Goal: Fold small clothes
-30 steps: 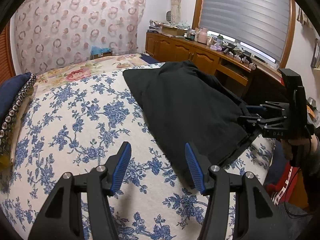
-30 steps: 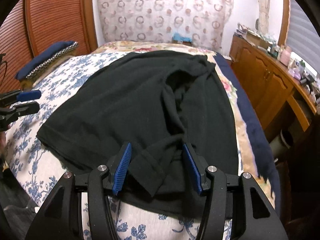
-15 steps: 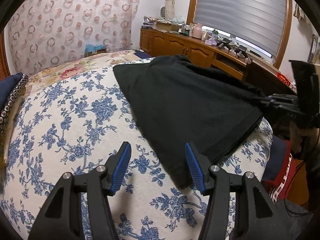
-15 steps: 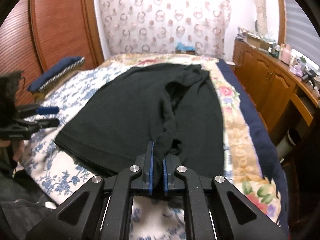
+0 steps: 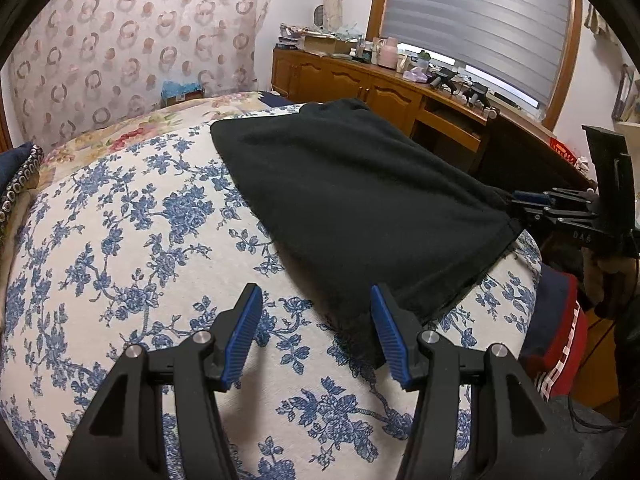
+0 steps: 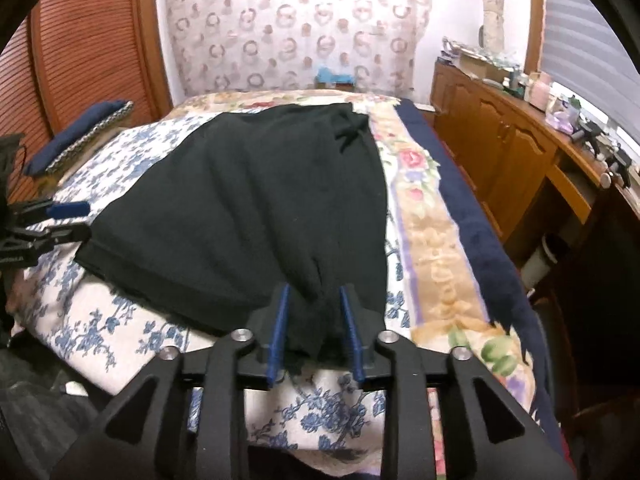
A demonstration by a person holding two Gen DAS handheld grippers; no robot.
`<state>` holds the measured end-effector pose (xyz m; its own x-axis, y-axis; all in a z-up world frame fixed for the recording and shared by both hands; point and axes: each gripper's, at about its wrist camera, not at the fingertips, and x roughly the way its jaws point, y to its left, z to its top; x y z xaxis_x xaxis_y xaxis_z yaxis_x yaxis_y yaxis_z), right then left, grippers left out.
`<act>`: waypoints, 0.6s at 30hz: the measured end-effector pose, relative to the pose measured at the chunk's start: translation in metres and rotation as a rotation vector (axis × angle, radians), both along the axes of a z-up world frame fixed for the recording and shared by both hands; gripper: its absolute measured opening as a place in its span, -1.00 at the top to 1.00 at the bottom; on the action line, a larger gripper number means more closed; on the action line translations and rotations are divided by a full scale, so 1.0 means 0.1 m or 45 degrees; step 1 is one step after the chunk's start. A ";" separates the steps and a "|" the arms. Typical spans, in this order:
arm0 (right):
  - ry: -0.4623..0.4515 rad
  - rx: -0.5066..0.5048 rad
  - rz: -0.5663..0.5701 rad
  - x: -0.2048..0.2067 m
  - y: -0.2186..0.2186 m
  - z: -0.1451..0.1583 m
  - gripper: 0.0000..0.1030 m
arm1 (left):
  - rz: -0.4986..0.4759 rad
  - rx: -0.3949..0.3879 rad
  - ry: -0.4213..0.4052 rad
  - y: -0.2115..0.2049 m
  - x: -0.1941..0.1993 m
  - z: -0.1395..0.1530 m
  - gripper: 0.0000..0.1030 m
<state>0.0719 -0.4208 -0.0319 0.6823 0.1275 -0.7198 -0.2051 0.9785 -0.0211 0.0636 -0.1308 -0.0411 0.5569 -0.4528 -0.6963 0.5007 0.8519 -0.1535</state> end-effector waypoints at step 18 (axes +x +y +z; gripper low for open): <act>-0.063 0.085 0.016 0.58 -0.16 0.11 0.25 | 0.000 -0.007 0.057 -0.08 0.07 -0.12 -0.04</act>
<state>0.1300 -0.4364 -0.0207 0.7149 0.1824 -0.6750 -0.2174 0.9755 0.0334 0.0708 -0.1387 -0.0533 0.5255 -0.4567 -0.7178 0.4930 0.8511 -0.1807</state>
